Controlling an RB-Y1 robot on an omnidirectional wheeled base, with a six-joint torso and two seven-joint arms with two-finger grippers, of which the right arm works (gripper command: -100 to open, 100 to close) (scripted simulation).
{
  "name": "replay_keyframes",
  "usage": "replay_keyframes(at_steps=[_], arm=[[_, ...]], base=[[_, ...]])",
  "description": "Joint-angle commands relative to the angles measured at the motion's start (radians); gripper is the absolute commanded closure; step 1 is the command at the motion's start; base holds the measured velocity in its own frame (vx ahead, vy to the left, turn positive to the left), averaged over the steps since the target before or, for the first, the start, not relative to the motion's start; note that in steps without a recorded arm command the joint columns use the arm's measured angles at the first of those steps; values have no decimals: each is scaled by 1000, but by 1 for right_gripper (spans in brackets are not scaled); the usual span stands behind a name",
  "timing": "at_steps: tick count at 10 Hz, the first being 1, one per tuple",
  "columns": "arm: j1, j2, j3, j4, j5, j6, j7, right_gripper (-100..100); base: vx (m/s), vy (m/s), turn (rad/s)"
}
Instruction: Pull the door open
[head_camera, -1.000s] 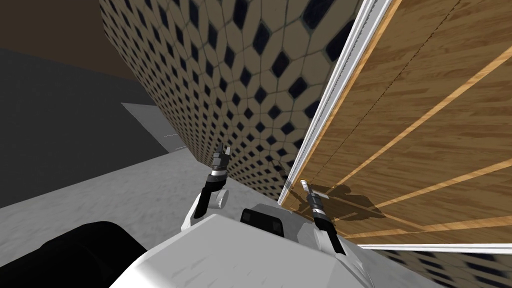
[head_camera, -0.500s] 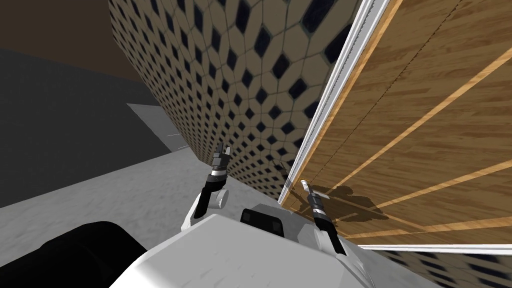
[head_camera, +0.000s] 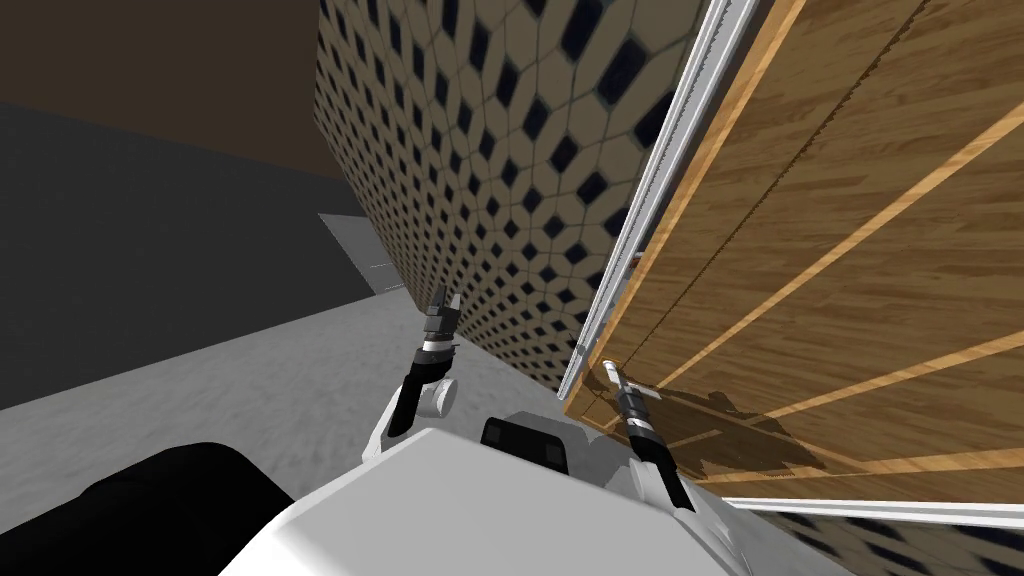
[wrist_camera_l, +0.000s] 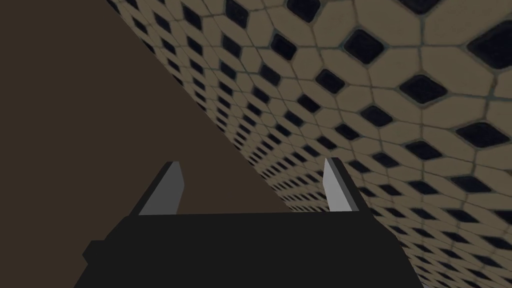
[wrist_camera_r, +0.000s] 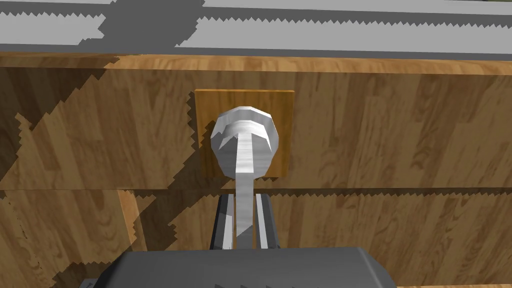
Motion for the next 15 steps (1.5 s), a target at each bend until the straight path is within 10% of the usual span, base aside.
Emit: replay_keyframes(at_steps=[1,8,15], arm=[[-5,-2,9,11,-7,-6,-1,100],[-11,-15,27,24,-31,-11,-2,100],[38,-66,111,4,18,-71,-94,100]], base=[[-230,-117,274],[-211,-64,188],[-238,-44,100]])
